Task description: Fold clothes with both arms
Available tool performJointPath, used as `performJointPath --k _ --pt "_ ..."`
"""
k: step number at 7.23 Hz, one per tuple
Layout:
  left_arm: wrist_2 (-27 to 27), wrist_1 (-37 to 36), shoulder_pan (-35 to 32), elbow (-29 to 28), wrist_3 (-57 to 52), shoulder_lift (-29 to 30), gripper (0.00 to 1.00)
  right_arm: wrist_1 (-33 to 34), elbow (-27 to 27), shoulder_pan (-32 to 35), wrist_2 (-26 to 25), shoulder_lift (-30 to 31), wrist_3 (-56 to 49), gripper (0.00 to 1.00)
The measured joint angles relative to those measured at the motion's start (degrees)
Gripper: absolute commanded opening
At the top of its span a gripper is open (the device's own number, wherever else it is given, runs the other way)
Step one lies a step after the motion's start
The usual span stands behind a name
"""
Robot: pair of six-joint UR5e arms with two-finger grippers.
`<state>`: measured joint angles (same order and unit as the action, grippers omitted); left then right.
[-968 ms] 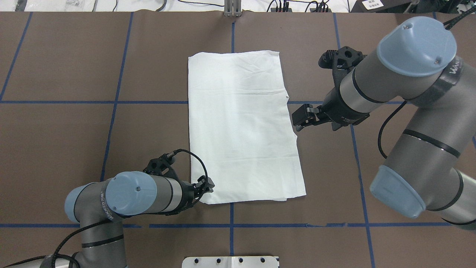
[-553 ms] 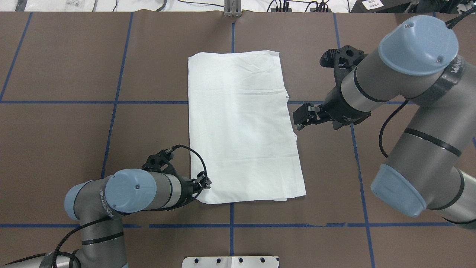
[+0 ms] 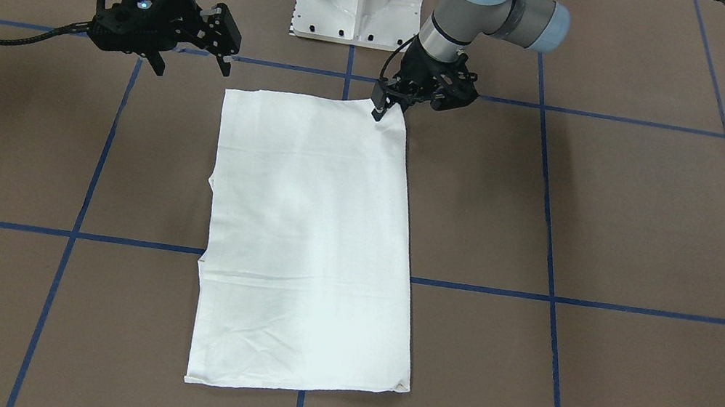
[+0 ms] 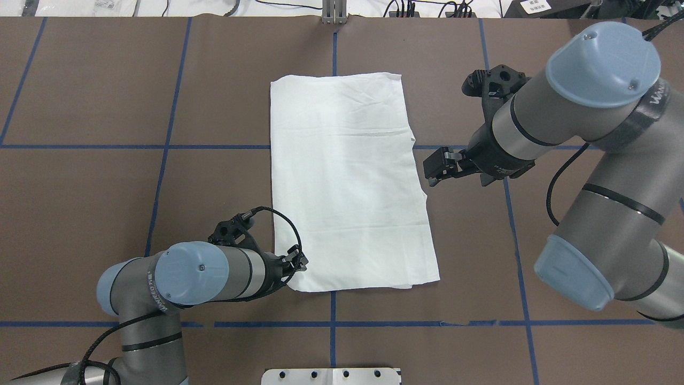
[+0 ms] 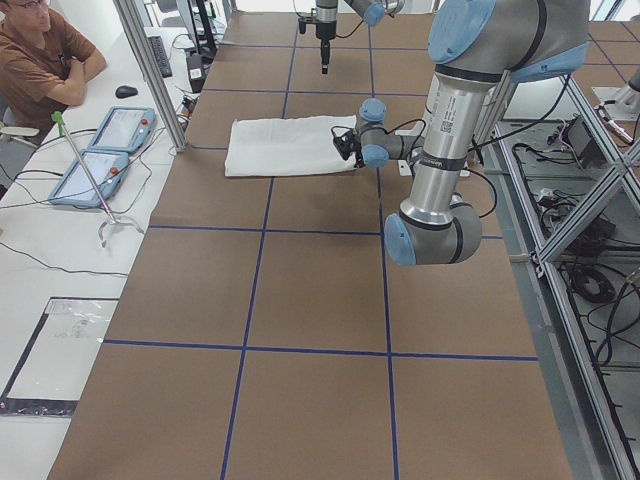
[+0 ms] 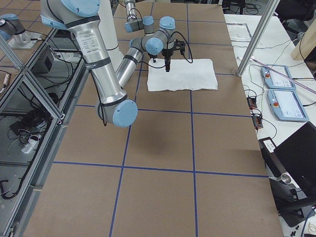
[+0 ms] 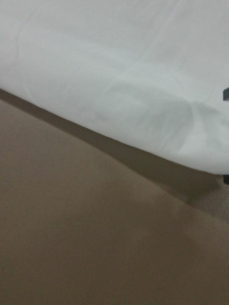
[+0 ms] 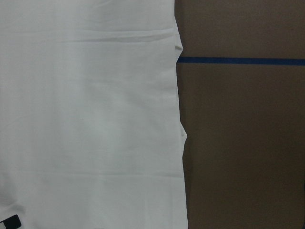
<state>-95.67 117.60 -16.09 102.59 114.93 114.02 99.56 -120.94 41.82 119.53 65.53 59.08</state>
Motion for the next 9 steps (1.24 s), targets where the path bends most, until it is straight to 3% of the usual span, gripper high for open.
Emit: performJointPath --k 1,3,7,8,9 --pt "0.0 0.0 0.0 0.0 0.0 -0.1 0.54 0.0 0.0 0.0 0.0 0.0 0.0 1.0" --pt "0.0 -0.1 -0.1 0.3 0.1 -0.2 0.39 0.0 0.3 0.0 0.0 0.1 0.1 1.0" --pt "-0.1 -0.2 -0.1 1.5 0.3 -0.7 0.35 -0.1 0.5 -0.1 0.0 0.0 0.1 1.0" --pt "-0.1 -0.2 -0.1 1.9 0.3 -0.9 0.31 -0.1 0.5 -0.1 0.0 0.0 0.2 1.0" --pt "-0.1 -0.2 -0.1 2.3 0.3 -1.0 0.19 -0.1 0.5 -0.1 -0.1 0.0 0.2 1.0"
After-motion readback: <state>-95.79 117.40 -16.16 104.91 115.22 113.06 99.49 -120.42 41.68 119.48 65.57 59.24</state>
